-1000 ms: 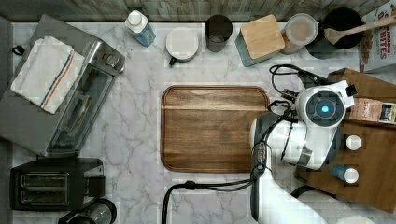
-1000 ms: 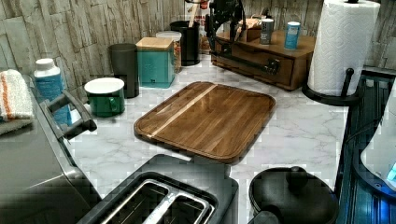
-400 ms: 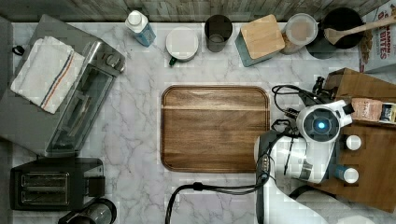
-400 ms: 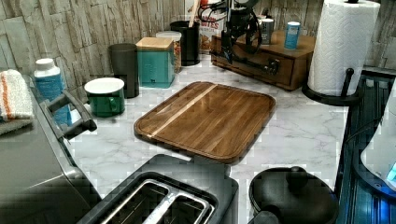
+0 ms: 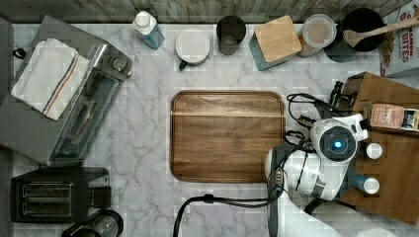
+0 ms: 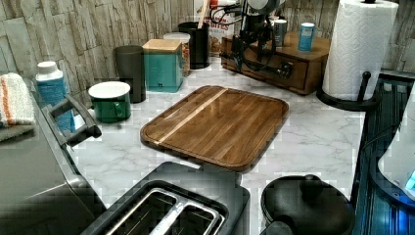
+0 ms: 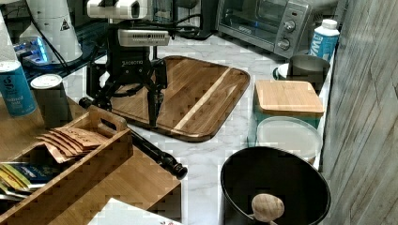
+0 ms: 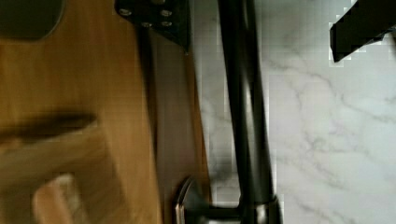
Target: Open the drawer.
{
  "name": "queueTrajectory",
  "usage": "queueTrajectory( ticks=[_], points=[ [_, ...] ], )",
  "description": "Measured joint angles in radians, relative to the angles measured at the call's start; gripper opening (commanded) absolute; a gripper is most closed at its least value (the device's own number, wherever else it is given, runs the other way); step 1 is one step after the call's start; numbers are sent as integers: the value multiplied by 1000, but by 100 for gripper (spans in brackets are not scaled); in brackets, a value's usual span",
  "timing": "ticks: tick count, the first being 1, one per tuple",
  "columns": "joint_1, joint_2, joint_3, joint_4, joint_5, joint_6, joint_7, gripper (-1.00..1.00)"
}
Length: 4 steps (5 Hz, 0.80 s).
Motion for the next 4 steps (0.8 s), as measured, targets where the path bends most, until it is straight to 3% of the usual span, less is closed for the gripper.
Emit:
queueTrajectory(
  ticks=[2,4],
  points=[
    [14,19,9,-18,5,-12,27,100],
    [-20,45,21,-18,21,97,-4,100]
  ],
)
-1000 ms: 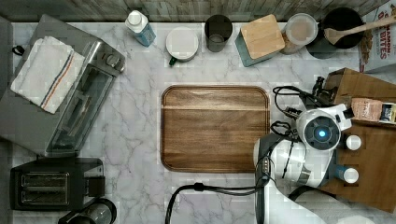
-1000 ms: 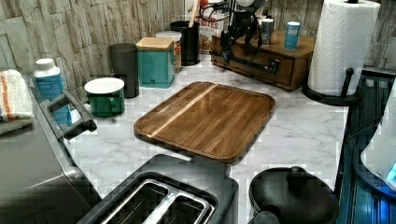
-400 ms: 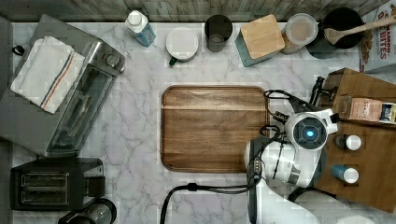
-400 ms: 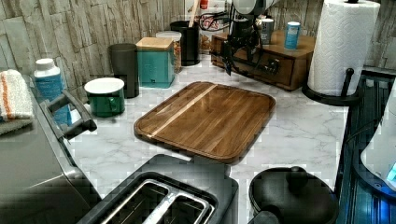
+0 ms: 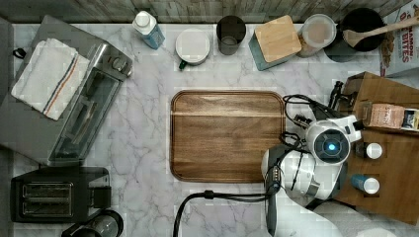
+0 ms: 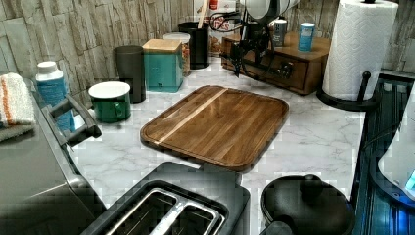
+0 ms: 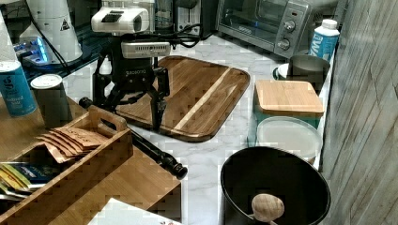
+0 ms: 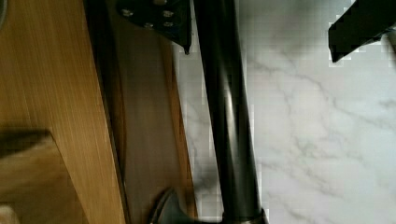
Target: Open the drawer.
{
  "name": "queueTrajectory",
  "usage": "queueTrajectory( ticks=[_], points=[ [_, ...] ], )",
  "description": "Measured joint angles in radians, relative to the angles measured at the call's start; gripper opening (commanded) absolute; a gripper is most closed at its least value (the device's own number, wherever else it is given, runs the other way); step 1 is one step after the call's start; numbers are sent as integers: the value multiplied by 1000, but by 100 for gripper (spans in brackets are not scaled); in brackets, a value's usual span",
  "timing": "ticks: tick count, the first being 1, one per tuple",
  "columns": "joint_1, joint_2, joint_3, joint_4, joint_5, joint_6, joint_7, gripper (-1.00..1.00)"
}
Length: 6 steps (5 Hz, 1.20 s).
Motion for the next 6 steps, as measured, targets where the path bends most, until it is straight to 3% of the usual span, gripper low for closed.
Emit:
queueTrajectory(
  ticks=[2,3,5,6],
  points=[
    [-112,19,106,18,64,-12,-149,100],
    [-128,27,124,39,74,-129,-158,100],
    [-94,35,126,59,93,-170,-41,100],
    [-41,35,120,68,68,-201,83,100]
  ],
)
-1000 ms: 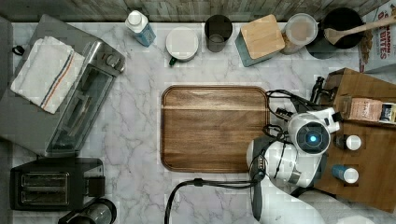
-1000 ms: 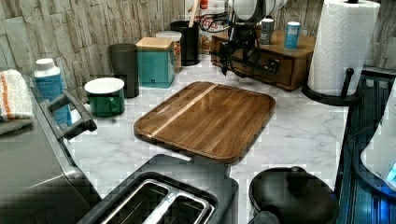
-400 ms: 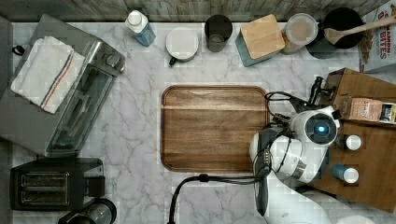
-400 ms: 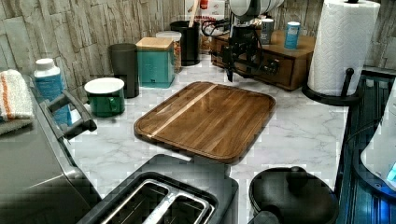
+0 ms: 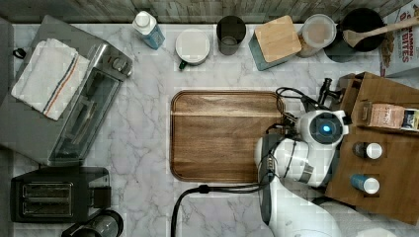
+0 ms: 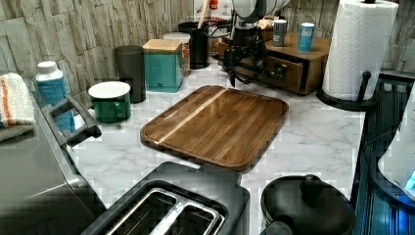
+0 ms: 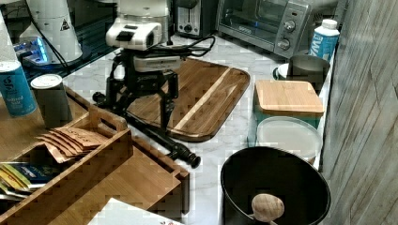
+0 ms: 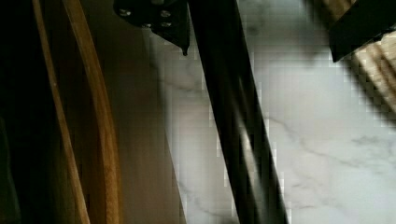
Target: Open the drawer.
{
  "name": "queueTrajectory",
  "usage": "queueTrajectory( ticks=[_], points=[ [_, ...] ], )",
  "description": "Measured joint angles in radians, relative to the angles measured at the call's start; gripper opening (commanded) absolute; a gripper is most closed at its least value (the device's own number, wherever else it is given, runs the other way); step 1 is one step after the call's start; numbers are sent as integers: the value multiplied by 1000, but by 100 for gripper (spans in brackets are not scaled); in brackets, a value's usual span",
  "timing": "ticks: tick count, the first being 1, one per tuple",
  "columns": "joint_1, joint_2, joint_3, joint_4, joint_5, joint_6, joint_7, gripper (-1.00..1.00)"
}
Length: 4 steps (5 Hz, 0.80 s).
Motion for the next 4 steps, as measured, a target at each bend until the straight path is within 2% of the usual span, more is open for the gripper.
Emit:
queueTrajectory(
  ticks=[4],
  points=[
    [147,-8,94,12,-17,-46,129,100]
  ],
)
